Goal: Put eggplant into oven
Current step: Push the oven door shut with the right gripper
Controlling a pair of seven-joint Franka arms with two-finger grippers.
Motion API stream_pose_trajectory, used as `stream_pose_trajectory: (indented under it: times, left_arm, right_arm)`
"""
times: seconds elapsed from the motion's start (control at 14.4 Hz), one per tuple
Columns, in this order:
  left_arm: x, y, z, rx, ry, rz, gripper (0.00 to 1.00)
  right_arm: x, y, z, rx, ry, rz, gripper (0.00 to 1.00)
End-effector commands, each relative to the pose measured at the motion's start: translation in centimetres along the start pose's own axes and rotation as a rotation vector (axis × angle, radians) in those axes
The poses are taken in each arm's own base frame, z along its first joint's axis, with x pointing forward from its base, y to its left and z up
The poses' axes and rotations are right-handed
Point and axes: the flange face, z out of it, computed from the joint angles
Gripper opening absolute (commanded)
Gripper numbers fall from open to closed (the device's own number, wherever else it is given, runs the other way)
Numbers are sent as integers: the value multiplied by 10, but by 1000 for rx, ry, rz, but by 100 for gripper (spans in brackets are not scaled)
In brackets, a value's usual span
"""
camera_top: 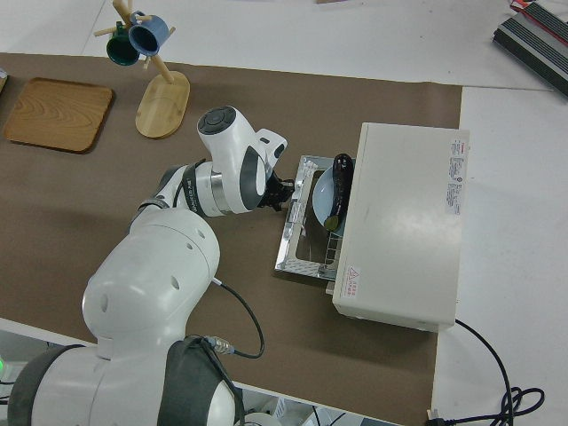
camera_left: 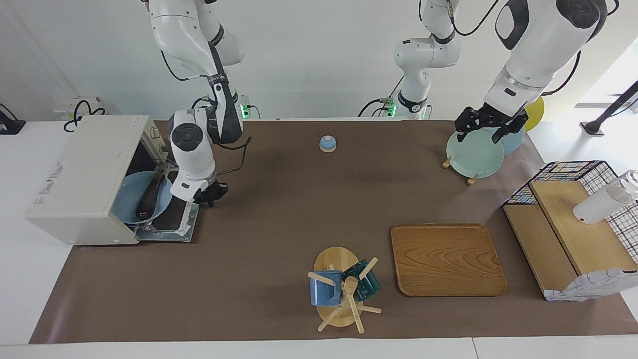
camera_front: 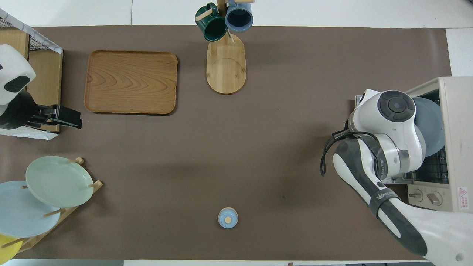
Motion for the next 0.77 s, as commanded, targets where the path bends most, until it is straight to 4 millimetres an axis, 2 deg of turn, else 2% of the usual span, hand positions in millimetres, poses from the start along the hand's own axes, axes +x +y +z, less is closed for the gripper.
stream_pose_trajectory:
  times: [0.0,0.21,0.49,0.56,0.7]
  left_arm:
    - [0,-3,0,16,-3,12,100]
    - [0,-2,-1,16,-1,13,100]
    - [0,-3,-1,16,-1,12,100]
    - [0,-2,-1,16,-1,13,100]
    - [0,-3,-1,16,-1,10,100]
  right_arm:
    - [-9,4,-3,-49,-3,-33,0]
    - [-11,12,-1,-100,-23,-71,0]
    - [-8,26,-13,-141,-43,-154,0]
    - [-6,32,-23,-144,-54,-160,0]
    - [4,46,-60,-159,-85,-187,0]
